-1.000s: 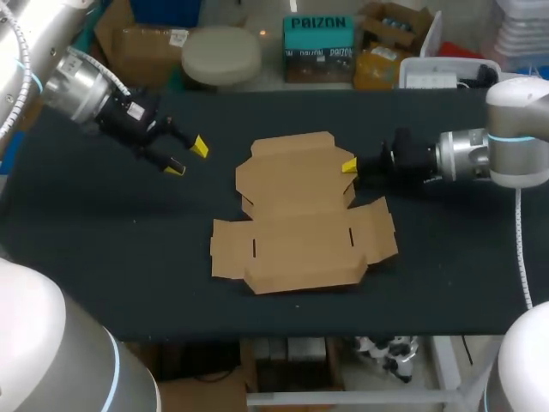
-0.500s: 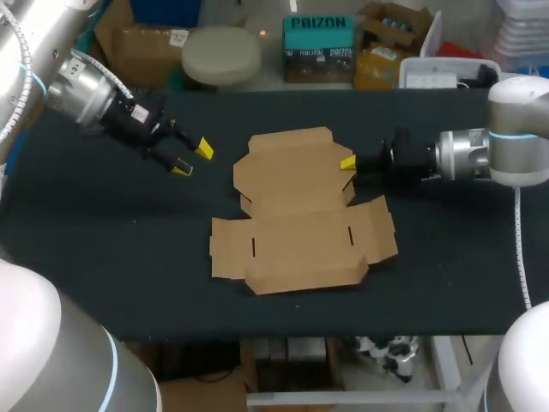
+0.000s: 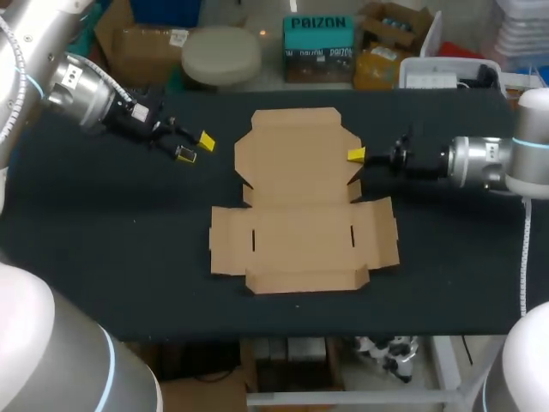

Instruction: Assemble the packaging by folding the flat box into shape, placing the metal phone stand inside, and closing the box properly

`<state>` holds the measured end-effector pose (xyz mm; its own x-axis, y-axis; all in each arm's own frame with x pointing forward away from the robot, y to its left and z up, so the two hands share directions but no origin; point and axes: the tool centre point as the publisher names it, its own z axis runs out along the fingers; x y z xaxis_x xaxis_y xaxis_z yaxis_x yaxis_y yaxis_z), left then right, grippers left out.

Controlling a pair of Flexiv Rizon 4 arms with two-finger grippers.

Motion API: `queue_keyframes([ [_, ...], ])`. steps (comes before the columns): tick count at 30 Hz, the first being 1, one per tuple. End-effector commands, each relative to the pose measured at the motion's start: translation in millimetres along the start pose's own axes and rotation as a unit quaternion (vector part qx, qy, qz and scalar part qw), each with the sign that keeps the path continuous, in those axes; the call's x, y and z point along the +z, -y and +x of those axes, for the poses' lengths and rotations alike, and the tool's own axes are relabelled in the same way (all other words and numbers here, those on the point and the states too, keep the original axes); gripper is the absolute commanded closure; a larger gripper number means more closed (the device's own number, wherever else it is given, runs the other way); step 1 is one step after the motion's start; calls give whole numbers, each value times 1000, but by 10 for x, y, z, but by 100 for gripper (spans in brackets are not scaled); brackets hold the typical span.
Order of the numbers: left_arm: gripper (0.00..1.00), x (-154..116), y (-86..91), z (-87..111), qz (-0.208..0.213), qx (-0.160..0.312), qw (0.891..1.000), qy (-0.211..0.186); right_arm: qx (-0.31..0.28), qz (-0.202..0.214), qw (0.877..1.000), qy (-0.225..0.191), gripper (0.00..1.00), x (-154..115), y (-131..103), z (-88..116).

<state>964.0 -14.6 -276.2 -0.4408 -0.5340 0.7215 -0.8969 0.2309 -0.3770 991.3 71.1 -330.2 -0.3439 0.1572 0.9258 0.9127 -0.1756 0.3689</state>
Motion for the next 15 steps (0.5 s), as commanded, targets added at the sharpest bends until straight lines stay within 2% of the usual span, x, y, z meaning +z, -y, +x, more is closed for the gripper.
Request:
queue_keyframes([
  [1, 0, 4, -25, 30, 25, 16, 1000, 2, -16, -4, 999, -32, 100, -6, -43, -2],
  [7, 0, 72, 113, 19, 65, 52, 997, 9, -54, -15, 997, -59, 100, 37, -88, 99],
  [15, 0, 72, 113, 19, 65, 52, 997, 9, -54, -15, 997, -59, 100, 37, -88, 99],
])
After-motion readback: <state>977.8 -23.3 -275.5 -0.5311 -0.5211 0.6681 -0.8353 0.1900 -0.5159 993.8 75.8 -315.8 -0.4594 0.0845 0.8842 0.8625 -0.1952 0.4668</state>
